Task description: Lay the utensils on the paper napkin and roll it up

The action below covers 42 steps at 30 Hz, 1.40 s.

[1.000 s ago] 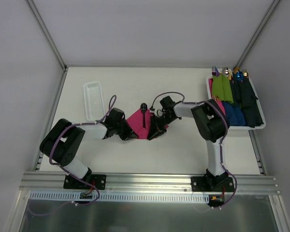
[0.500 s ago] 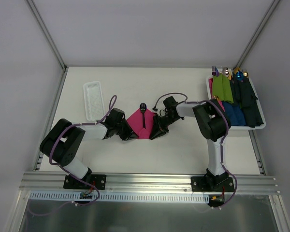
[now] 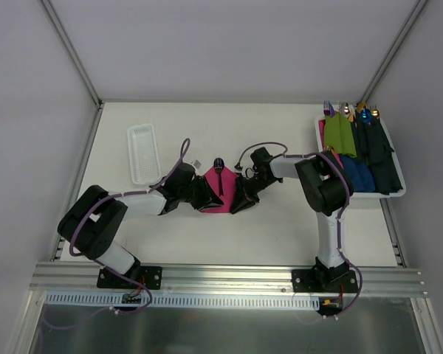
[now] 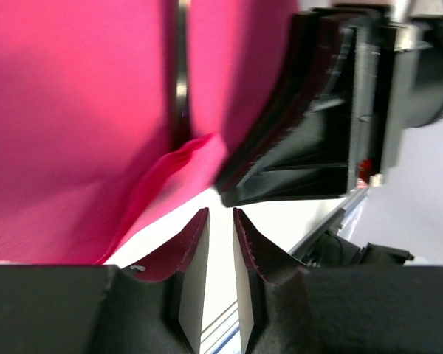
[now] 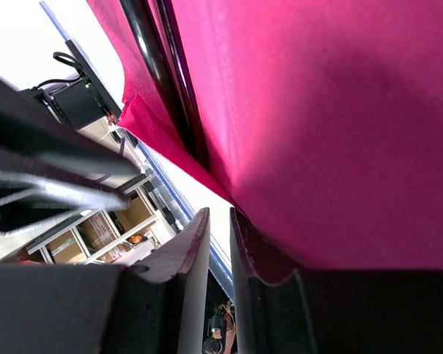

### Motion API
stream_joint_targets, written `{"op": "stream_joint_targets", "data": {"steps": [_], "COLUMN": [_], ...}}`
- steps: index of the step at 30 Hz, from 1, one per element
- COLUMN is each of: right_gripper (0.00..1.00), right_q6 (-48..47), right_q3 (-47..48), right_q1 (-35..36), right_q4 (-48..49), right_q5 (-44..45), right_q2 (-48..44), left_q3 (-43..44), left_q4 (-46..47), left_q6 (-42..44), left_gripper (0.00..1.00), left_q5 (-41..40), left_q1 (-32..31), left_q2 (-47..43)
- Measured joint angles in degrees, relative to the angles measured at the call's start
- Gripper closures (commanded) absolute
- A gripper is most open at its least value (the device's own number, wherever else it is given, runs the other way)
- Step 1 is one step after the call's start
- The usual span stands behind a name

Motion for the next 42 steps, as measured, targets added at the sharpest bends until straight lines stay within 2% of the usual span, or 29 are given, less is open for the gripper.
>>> {"op": "stream_joint_targets", "data": {"steps": [5, 11, 30, 42], "right_gripper": [0.79, 0.80, 0.80, 0.80], "right_q6": [-0.1, -0.2, -0.5, -0.9], "right_q3": [0.0, 0.1, 0.4, 0.7], "right_q1": [0.0, 0.0, 0.0, 0.0], "right_q4": [-0.1, -0.3, -1.1, -2.1], "right_q5": [0.0, 0.1, 0.6, 1.0], "right_q2": [0.0, 0.0, 0.0, 0.0], "left_q3": [1.4, 1.5, 1.5, 2.1], "left_q4": [2.7, 3.9, 3.0, -1.7], "left_q6": [0.5, 0.3, 1.2, 3.5], "left_gripper": [0.90, 0.94, 0.93, 0.93], "left_q5": [2.3, 3.5, 6.1, 6.1], "left_q1": [-0.3, -0.3, 0.2, 0.2], "left_q2": [2.3, 5.3, 5.7, 5.7]}}
